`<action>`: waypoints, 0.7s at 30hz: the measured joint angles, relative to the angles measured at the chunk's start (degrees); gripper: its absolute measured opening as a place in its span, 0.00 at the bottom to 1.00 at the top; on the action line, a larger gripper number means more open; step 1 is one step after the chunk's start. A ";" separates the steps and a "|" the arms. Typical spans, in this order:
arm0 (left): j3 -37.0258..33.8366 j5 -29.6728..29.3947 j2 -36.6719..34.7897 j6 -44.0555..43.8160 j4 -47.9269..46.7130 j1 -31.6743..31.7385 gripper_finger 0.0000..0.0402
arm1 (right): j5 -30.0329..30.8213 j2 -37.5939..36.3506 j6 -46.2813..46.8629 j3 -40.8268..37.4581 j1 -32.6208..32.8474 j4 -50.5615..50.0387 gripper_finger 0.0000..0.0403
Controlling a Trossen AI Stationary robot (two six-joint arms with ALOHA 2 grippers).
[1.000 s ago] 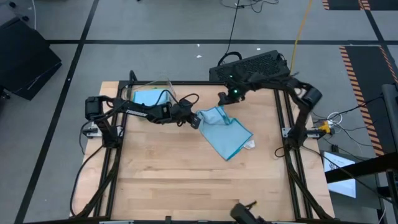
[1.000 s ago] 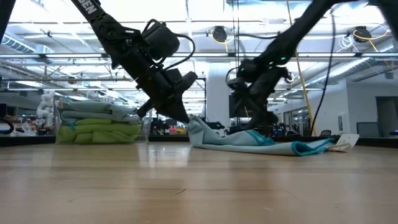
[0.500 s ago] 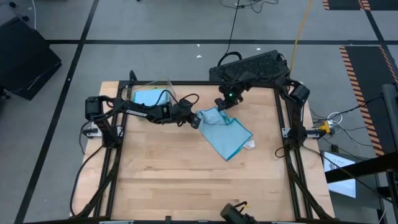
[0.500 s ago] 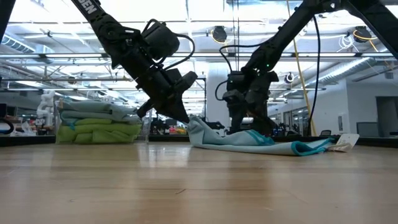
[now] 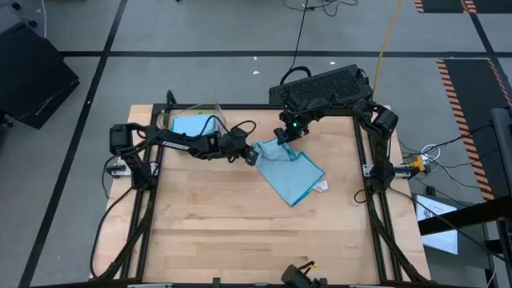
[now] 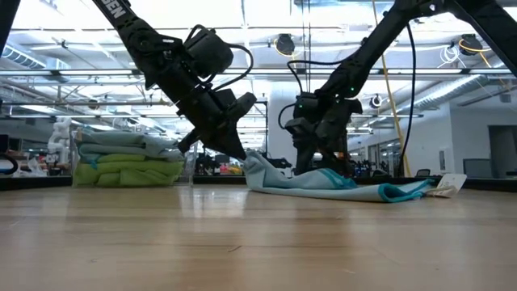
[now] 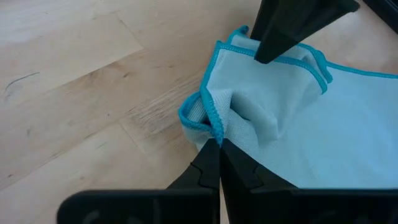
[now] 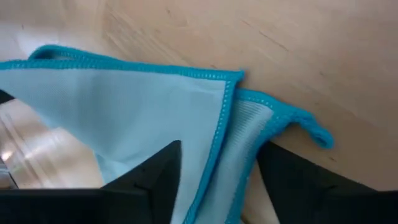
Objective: Fold microfiber towels
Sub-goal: Fold the blue microfiber cloth
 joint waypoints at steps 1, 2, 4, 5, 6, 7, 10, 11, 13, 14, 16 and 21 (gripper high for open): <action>0.00 0.02 0.00 0.01 -0.02 0.00 0.01 | -0.12 -0.04 0.77 -0.61 -0.05 1.17 0.49; 0.00 0.02 0.00 0.09 0.00 0.00 0.01 | -0.15 -0.06 1.32 -1.21 -0.07 2.24 0.45; 0.00 0.04 0.00 0.21 0.00 0.00 0.01 | -0.15 -0.12 1.66 -2.64 -0.09 4.61 0.38; 0.00 0.04 0.00 0.21 0.00 0.00 0.01 | -0.20 -0.14 1.92 -3.56 -0.09 6.03 0.34; 0.00 0.04 0.00 0.25 0.00 0.00 0.01 | -0.37 -0.16 2.33 -4.69 -0.03 7.80 0.30; 0.00 0.04 0.00 0.26 0.04 0.00 0.01 | -0.40 -0.16 2.94 -5.69 0.04 9.42 0.26; 0.00 0.07 0.00 0.28 0.50 0.00 0.01 | -0.06 -0.30 2.95 -6.76 0.24 11.31 0.14; 0.00 0.10 0.00 0.28 0.76 0.00 0.01 | -0.08 -0.28 2.95 -6.75 0.26 11.46 0.10; 0.00 0.11 0.00 0.28 1.28 0.00 0.01 | -0.07 -0.22 2.90 -6.77 0.26 11.59 0.03; 0.00 0.11 0.00 0.28 1.56 0.00 0.01 | -0.02 -0.21 2.71 -6.77 0.29 11.61 0.02; 0.00 0.11 0.00 0.28 2.39 0.00 0.01 | -0.05 -0.16 2.52 -6.77 0.33 11.67 0.02; 0.00 0.21 -0.82 0.03 5.24 -0.01 0.01 | -2.83 -1.13 0.73 -7.04 -0.60 12.21 0.01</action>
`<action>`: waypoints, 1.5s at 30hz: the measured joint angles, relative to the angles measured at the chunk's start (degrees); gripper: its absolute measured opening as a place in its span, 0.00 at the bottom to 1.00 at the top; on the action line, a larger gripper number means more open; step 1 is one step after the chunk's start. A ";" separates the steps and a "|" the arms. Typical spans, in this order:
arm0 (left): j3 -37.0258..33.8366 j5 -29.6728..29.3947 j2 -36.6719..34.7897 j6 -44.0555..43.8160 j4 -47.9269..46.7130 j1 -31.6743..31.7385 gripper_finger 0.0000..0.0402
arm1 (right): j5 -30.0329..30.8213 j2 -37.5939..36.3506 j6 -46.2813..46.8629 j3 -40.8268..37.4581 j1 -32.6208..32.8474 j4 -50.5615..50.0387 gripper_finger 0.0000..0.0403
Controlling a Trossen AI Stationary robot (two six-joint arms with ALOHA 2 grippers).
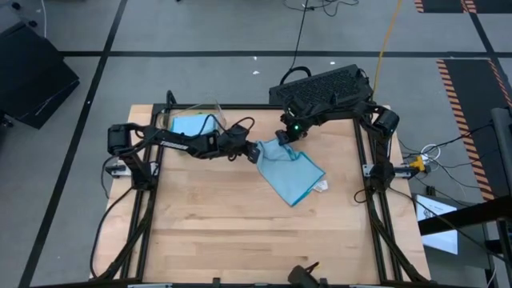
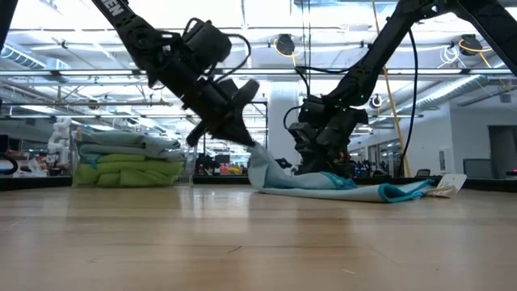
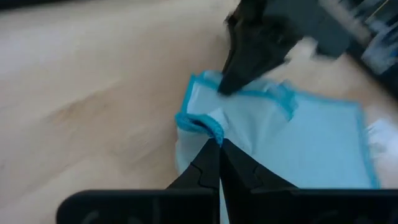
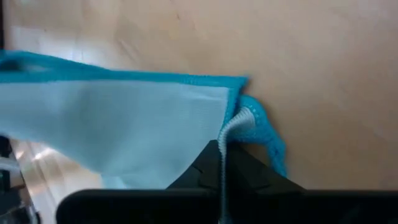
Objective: Fold microfiber towels
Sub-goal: Fold the blue microfiber cloth
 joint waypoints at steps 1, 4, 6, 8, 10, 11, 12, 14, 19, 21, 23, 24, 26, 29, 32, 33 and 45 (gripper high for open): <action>0.01 -0.01 -0.21 0.03 1.20 -0.08 0.01 | -0.32 -0.88 -0.53 -0.09 -0.33 -0.67 0.01; 0.01 0.07 -1.92 0.71 1.75 -0.25 0.01 | -1.94 -5.41 -4.50 -0.17 -1.63 -1.62 0.01; 0.85 0.25 -2.30 1.49 2.34 -0.35 0.01 | -3.16 -8.71 -7.57 0.05 -2.78 -2.72 0.01; 1.21 2.35 -3.21 1.99 1.50 -0.24 0.01 | -3.07 -11.76 -9.24 0.00 -3.82 -5.45 0.00; 2.72 4.74 -3.62 2.95 1.67 0.05 0.01 | -3.11 -15.23 -10.02 -0.05 -5.23 -8.18 0.00; 3.67 6.09 -3.80 3.42 2.60 0.12 0.01 | -3.24 -17.32 -10.65 -0.06 -5.73 -9.71 0.00; 4.09 7.27 -4.46 3.78 2.32 0.18 0.01 | -3.33 -19.24 -11.64 -0.02 -6.09 -10.90 0.00; 5.91 8.84 -4.90 5.36 1.76 0.17 0.01 | -3.25 -22.93 -14.28 0.07 -6.62 -13.98 0.00; 11.76 12.32 -4.74 8.33 -4.59 -0.93 0.01 | -4.30 -30.58 -16.96 0.03 -6.71 -22.13 0.00; 14.84 14.08 -4.76 9.62 -8.85 -1.91 0.01 | -4.74 -33.37 -17.53 0.03 -5.82 -25.01 0.00; 18.11 15.44 -4.76 11.59 -13.71 -3.37 0.01 | -4.63 -36.45 -17.92 0.01 -4.52 -28.57 0.00; 19.85 16.07 -4.76 12.50 -16.40 -4.21 0.01 | -4.73 -37.93 -17.65 0.02 -3.62 -29.50 0.00; 23.30 16.90 -4.76 13.88 -20.59 -5.96 0.01 | -4.75 -40.69 -15.97 0.08 -1.81 -31.26 0.00; 28.15 18.70 -4.76 13.61 -26.75 -8.61 0.01 | -4.93 -44.45 -11.18 0.05 1.80 -34.30 0.00; 33.20 23.00 -4.76 11.52 -32.38 -11.04 0.01 | -9.72 -48.17 -5.21 0.05 6.16 -38.26 0.00; 34.97 24.65 -4.76 10.87 -33.69 -11.79 0.01 | -11.64 -49.36 -3.43 0.05 7.71 -39.04 0.00; 41.55 26.61 -4.13 19.69 -38.69 -9.05 0.01 | -8.24 -54.25 1.07 -1.68 13.38 -32.04 0.00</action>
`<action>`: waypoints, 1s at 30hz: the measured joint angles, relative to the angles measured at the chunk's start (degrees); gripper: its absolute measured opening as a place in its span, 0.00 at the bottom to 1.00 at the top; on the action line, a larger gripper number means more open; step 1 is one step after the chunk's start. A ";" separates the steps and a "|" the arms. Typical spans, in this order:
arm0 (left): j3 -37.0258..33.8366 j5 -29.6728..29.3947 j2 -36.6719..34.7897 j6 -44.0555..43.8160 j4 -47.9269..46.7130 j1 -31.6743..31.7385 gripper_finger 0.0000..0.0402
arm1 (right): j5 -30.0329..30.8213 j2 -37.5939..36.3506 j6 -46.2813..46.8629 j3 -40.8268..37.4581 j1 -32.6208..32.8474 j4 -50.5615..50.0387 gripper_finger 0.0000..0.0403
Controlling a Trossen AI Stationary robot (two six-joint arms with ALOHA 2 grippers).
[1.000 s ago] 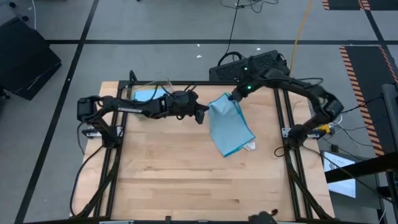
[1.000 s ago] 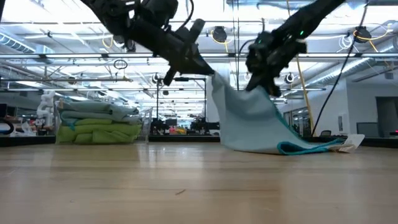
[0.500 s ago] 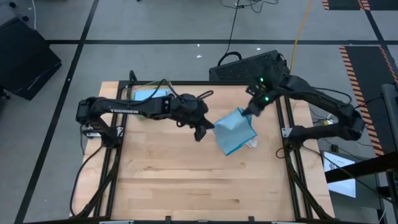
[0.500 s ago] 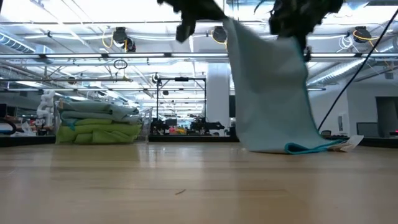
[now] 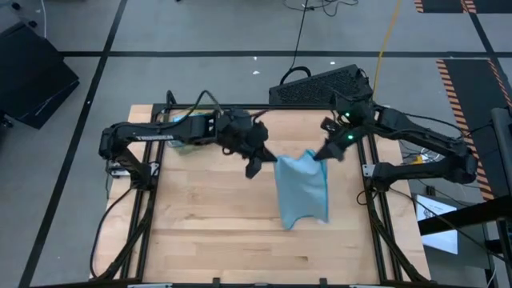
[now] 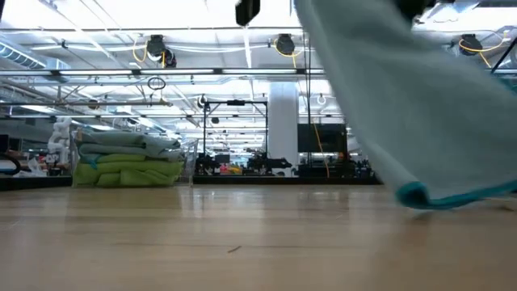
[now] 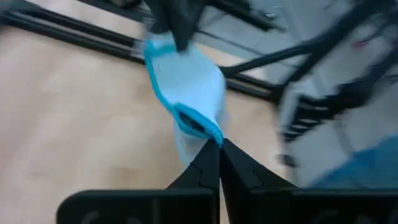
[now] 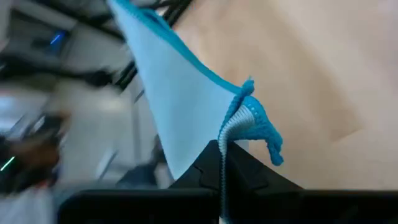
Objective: Fold microfiber towels
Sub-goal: Fold the blue microfiber cloth
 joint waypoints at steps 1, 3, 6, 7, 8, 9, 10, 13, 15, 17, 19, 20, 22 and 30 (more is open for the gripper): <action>0.00 -0.99 0.48 1.65 -0.26 1.29 0.01 | 2.19 0.62 0.88 -1.37 -0.19 2.67 0.00; -0.51 -3.22 1.62 5.37 -0.91 3.98 0.01 | 6.82 2.15 3.92 -5.33 -0.75 10.47 0.00; -2.25 -4.50 4.20 10.82 1.22 8.41 0.02 | 11.80 4.20 8.70 -13.28 -1.90 24.74 0.00; -2.87 -4.68 5.21 12.15 1.94 9.91 0.02 | 13.42 4.88 10.45 -15.93 -2.55 30.07 0.00; -3.47 -4.66 6.35 13.17 2.78 11.37 0.02 | 14.57 5.62 11.96 -18.32 -3.51 35.00 0.00; -4.01 -4.66 7.65 13.80 3.91 12.85 0.01 | 15.32 6.40 13.14 -20.59 -4.63 38.81 0.00; -4.32 -4.68 9.04 14.30 4.42 14.24 0.01 | 15.62 7.17 13.58 -22.48 -5.86 41.66 0.00; -4.50 -4.87 13.47 15.55 4.62 17.80 0.01 | 15.65 9.21 10.67 -26.03 -9.70 45.37 0.00; -4.50 -4.90 15.60 16.15 5.19 19.44 0.02 | 15.55 10.89 7.31 -27.33 -12.36 46.13 0.00; -4.52 -4.82 16.87 16.27 6.50 20.27 0.01 | 15.46 12.47 3.75 -28.05 -14.70 45.77 0.00; -4.50 -4.53 17.11 16.27 7.51 20.57 0.01 | 13.84 13.39 0.61 -28.06 -16.66 46.25 0.00; -4.50 -4.35 17.09 16.29 7.57 20.49 0.01 | 12.37 13.58 -0.44 -28.04 -17.27 46.87 0.00; -4.28 -4.27 16.65 16.52 7.50 20.01 0.01 | 8.78 13.60 -1.46 -28.04 -18.13 48.50 0.00; -4.13 -4.14 14.46 18.28 1.00 14.52 0.01 | 2.20 9.27 -2.51 -27.99 -16.29 45.26 0.00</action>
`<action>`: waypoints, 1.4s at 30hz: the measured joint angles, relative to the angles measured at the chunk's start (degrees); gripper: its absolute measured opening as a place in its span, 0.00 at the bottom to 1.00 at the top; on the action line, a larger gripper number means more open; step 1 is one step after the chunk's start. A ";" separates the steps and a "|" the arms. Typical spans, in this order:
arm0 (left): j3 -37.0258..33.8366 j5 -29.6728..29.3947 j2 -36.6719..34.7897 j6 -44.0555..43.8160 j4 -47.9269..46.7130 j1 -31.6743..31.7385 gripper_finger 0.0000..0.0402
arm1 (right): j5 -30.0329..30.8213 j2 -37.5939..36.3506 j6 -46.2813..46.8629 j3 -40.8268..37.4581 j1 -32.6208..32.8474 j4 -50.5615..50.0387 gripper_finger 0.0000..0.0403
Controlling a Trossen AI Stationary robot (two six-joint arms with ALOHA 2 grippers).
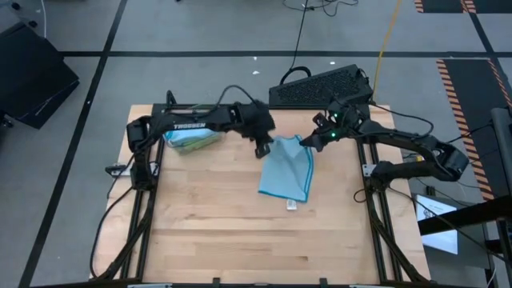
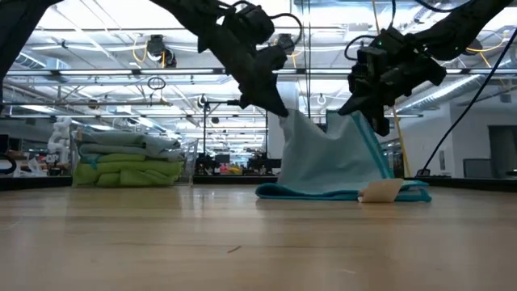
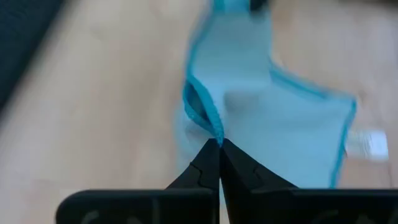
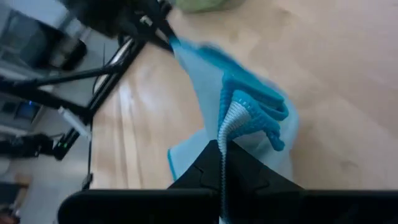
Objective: Fold microfiber towels
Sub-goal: Fold the blue microfiber cloth
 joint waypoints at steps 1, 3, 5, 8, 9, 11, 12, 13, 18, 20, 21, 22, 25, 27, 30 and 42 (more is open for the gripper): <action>-0.06 -0.03 0.09 0.74 -1.75 -0.83 0.01 | 0.00 -0.28 -0.33 0.00 0.68 -0.24 0.00; -0.07 -1.00 0.58 1.86 -3.38 -2.69 0.01 | -0.03 -0.37 -0.93 0.00 2.20 -1.16 0.00; -0.13 -2.92 0.77 2.39 -5.19 -4.08 0.01 | 0.31 -0.32 -1.82 -0.07 4.08 -1.97 0.00; -0.72 -5.97 0.77 2.48 -4.42 -5.65 0.01 | 3.84 -0.01 -2.47 -2.01 7.51 -1.12 0.00; -0.78 -6.11 0.77 2.28 -4.28 -5.92 0.01 | 4.88 0.07 -2.11 -2.99 8.50 -1.02 0.00; -0.81 -6.14 0.77 1.17 -4.90 -6.28 0.01 | 6.09 0.03 -0.62 -4.53 9.90 0.70 0.00; -0.83 -6.18 0.77 0.97 -5.34 -6.52 0.01 | 6.06 -0.16 0.19 -5.08 10.42 1.35 0.00; -0.84 -6.25 0.78 1.05 -5.54 -6.74 0.02 | 5.96 -0.35 0.64 -5.56 10.92 1.45 0.00; -3.35 -6.03 1.23 0.00 -4.74 -8.06 0.01 | 5.95 -0.88 0.33 -7.78 14.34 1.37 0.01; -5.44 -6.03 1.23 -0.77 -2.51 -8.78 0.01 | 6.09 -0.84 -0.02 -9.28 15.69 1.56 0.01; -6.15 -6.03 1.25 -0.85 -2.38 -9.12 0.02 | 6.12 -0.83 0.07 -10.17 16.28 2.16 0.01; -6.59 -6.04 1.31 -1.05 -2.56 -9.47 0.02 | 6.11 -0.83 0.71 -11.10 16.75 3.58 0.01; -7.31 -6.02 1.34 -1.70 -1.72 -10.29 0.01 | 6.06 -0.83 3.32 -13.69 17.96 7.35 0.01; -8.04 -5.96 1.34 -2.46 -0.09 -10.76 0.01 | 6.08 -0.83 4.73 -15.28 18.74 10.12 0.01; -8.53 -5.96 1.34 -3.71 1.28 -11.62 0.02 | 5.95 -0.83 6.62 -16.99 19.81 13.84 0.01; -12.11 -7.13 1.30 -4.24 3.67 -14.09 0.03 | 7.49 -0.83 8.18 -20.26 24.62 18.49 0.01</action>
